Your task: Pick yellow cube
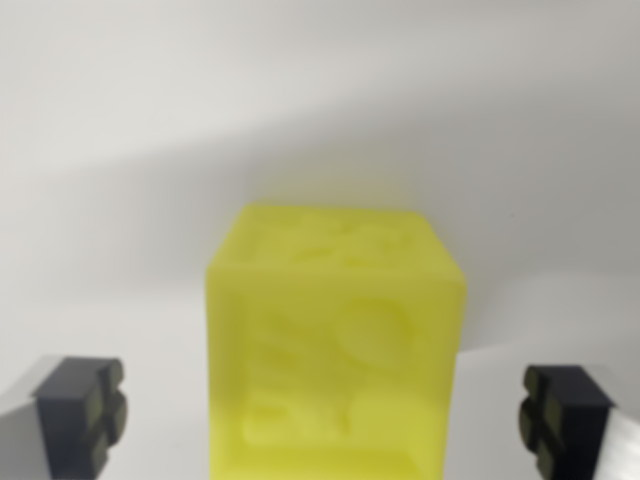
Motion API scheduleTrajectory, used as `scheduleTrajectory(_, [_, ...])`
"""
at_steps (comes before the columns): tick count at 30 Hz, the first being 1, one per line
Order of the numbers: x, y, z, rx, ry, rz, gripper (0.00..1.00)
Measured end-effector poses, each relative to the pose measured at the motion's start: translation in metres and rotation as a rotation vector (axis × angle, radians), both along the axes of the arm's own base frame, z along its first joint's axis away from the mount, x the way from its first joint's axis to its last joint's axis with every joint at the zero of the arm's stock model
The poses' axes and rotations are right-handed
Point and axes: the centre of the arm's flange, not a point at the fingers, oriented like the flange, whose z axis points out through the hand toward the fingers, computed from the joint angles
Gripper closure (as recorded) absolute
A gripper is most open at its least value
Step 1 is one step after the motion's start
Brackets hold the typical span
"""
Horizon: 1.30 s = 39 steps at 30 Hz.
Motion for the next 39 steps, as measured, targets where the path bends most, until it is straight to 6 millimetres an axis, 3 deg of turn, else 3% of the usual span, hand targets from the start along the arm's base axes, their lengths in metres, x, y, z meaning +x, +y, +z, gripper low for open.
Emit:
scheduleTrajectory(17, [-0.002, 0.001, -0.034, -0.002, -0.002, -0.008, 0.0])
scheduleTrajectory(18, [-0.002, 0.001, -0.034, -0.002, -0.002, -0.008, 1.0])
scheduleTrajectory(23, [-0.002, 0.001, -0.03, -0.002, -0.002, -0.008, 1.0])
scheduleTrajectory(39, [-0.001, 0.001, 0.01, -0.002, -0.003, -0.007, 1.0])
